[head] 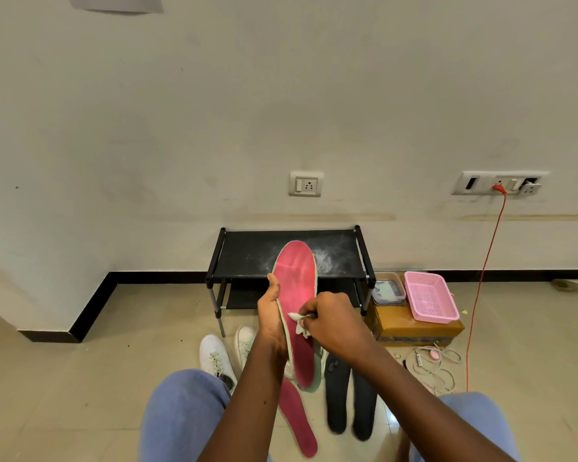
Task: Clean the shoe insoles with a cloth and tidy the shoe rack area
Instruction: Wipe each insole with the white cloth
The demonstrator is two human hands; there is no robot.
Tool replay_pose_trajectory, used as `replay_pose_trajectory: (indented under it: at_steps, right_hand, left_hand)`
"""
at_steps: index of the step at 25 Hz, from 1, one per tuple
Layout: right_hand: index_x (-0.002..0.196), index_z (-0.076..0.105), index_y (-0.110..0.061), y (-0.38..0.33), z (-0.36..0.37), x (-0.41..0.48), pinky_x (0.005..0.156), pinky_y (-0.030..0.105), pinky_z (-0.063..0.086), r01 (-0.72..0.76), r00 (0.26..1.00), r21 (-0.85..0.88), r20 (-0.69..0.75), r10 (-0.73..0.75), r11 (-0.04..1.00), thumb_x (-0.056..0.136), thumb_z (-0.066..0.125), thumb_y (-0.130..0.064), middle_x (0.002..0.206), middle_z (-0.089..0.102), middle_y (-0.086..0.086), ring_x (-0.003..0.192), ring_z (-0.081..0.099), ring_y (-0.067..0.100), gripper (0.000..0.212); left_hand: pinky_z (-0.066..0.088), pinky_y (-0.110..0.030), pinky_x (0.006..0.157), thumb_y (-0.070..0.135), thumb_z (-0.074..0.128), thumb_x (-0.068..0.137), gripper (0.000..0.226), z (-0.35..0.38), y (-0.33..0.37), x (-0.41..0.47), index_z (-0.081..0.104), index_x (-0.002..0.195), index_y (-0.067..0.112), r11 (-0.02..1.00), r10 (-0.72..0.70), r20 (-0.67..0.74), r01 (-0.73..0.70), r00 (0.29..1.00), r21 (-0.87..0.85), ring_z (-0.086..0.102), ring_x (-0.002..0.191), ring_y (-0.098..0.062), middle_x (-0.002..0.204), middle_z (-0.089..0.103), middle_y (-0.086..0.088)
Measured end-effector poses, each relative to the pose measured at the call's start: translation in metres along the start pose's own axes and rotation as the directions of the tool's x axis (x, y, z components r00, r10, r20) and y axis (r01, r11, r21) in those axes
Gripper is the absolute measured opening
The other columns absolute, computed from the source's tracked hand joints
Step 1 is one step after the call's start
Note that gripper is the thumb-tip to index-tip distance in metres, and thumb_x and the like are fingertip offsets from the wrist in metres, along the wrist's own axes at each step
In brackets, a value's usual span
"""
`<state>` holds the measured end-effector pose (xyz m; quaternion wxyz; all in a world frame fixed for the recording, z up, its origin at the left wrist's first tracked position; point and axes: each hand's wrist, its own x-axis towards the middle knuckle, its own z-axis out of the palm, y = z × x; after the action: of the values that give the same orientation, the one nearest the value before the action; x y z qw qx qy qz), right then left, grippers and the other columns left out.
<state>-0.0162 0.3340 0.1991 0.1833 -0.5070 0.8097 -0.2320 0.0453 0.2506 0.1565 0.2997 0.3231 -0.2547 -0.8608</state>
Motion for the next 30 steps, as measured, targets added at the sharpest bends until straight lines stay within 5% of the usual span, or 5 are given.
replay_pose_trajectory:
  at_steps: [3,10,18,24,30]
  right_hand:
    - [0.103,0.07,-0.01,0.004,0.006,0.007,0.071,0.021,0.048,-0.012,0.99,-0.06,-0.142,0.004,0.998,0.093,0.05,-0.015,0.102,0.065,0.007,0.088,0.062,0.018,0.023]
    - [0.103,0.068,-0.005,0.01,0.005,0.04,0.074,0.022,0.047,0.036,0.954,-0.158,-0.29,-0.081,0.987,0.095,0.048,-0.013,0.105,0.06,0.012,0.092,0.061,0.022,0.023]
    - [0.101,0.07,-0.003,0.009,0.002,0.028,0.08,0.037,0.052,0.029,0.988,-0.047,-0.151,-0.036,0.998,0.089,0.053,-0.006,0.099,0.068,0.015,0.087,0.064,0.026,0.021]
    - [0.106,0.069,-0.008,0.013,0.002,0.005,0.069,0.018,0.047,0.01,0.997,0.055,-0.079,-0.005,0.998,0.088,0.056,-0.008,0.102,0.068,0.009,0.086,0.063,0.017,0.022]
    - [0.094,0.072,-0.005,0.016,0.009,0.019,0.073,0.026,0.05,-0.028,0.979,0.075,-0.201,0.043,0.997,0.088,0.057,-0.012,0.095,0.067,0.01,0.081,0.063,0.019,0.018]
  left_hand:
    - [0.058,-0.032,0.065,0.05,0.038,0.095,0.056,0.002,-0.002,-0.007,0.063,0.103,0.001,0.998,-0.052,0.08,0.053,0.995,-0.014,0.07,0.071,-0.024,0.082,0.071,-0.014]
    - [0.056,-0.028,0.05,0.042,0.039,0.095,0.045,0.003,-0.012,-0.016,0.065,0.095,0.005,1.0,0.009,0.086,-0.007,0.996,-0.021,0.068,0.057,-0.022,0.067,0.069,-0.01]
    - [0.057,-0.033,0.063,0.057,0.036,0.092,0.061,-0.001,-0.003,-0.001,0.064,0.105,0.004,0.998,0.013,0.131,-0.006,0.991,-0.055,0.069,0.073,-0.026,0.086,0.07,-0.014]
    - [0.055,-0.032,0.069,0.058,0.046,0.082,0.074,-0.01,0.001,0.015,0.051,0.128,0.002,0.99,0.051,0.139,-0.031,0.989,-0.136,0.065,0.077,-0.024,0.106,0.063,-0.016]
    - [0.054,-0.038,0.077,0.05,0.054,0.079,0.061,-0.007,-0.006,0.005,0.061,0.117,0.003,0.995,-0.037,0.159,0.051,0.987,-0.084,0.066,0.083,-0.027,0.1,0.066,-0.016]
